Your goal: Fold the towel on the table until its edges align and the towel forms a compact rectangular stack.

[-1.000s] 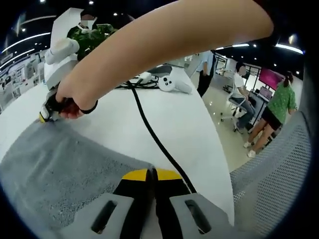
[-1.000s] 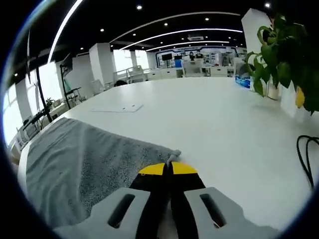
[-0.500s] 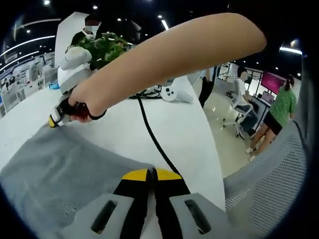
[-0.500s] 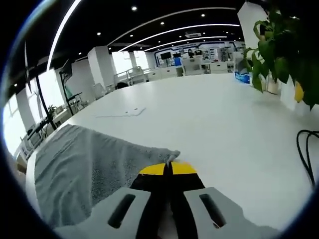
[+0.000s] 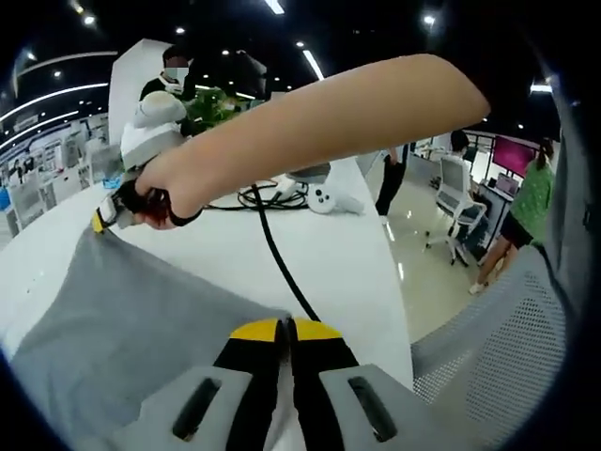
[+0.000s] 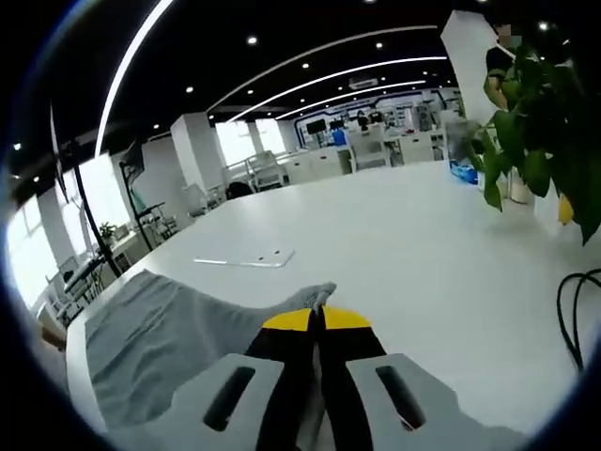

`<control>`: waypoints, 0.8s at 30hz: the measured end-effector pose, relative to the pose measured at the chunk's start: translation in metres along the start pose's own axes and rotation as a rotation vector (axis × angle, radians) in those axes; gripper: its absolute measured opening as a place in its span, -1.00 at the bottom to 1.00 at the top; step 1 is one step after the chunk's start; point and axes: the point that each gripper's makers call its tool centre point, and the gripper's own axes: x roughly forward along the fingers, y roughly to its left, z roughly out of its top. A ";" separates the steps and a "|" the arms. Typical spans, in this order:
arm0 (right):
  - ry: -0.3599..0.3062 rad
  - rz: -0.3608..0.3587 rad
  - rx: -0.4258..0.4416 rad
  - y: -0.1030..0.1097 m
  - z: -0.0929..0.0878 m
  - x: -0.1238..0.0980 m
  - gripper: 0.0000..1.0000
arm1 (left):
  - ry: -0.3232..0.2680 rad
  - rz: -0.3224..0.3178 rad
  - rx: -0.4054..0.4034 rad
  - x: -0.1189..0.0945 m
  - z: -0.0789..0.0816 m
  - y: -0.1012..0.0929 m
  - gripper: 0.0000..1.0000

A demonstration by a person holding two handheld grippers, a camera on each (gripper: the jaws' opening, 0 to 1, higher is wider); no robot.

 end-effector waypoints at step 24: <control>-0.089 0.094 -0.015 0.080 0.075 0.000 -1.00 | -0.130 0.128 0.038 -0.086 0.038 0.021 -0.94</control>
